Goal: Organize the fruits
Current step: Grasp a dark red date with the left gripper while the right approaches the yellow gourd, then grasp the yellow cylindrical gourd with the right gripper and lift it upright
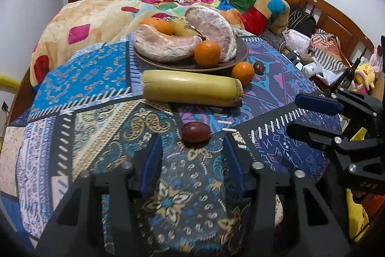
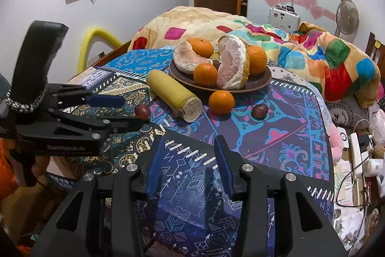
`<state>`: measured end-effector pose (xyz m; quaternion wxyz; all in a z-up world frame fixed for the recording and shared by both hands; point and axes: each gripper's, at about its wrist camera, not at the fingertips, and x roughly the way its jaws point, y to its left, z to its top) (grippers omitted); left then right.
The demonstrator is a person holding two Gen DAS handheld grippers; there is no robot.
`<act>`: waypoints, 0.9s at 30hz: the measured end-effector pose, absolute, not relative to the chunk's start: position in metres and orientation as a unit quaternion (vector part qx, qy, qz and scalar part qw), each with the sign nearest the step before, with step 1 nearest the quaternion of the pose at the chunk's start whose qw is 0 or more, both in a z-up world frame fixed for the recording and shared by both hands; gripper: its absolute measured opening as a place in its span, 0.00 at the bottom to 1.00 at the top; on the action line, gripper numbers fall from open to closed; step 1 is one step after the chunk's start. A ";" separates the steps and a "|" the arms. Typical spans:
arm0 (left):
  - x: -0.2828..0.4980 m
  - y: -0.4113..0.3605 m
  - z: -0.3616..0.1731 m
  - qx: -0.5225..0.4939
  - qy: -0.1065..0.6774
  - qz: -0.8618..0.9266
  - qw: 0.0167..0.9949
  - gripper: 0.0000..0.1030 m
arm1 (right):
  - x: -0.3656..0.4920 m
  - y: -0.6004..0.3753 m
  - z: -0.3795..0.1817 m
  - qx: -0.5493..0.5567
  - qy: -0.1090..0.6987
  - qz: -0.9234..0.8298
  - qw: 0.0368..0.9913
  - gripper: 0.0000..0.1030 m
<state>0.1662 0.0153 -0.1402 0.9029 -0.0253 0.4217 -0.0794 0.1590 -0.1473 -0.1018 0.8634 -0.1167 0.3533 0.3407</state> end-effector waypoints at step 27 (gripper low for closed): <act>0.158 0.083 -0.148 -0.055 0.394 -0.028 0.917 0.26 | 0.205 -0.079 -0.124 -0.176 0.403 0.380 0.814 0.33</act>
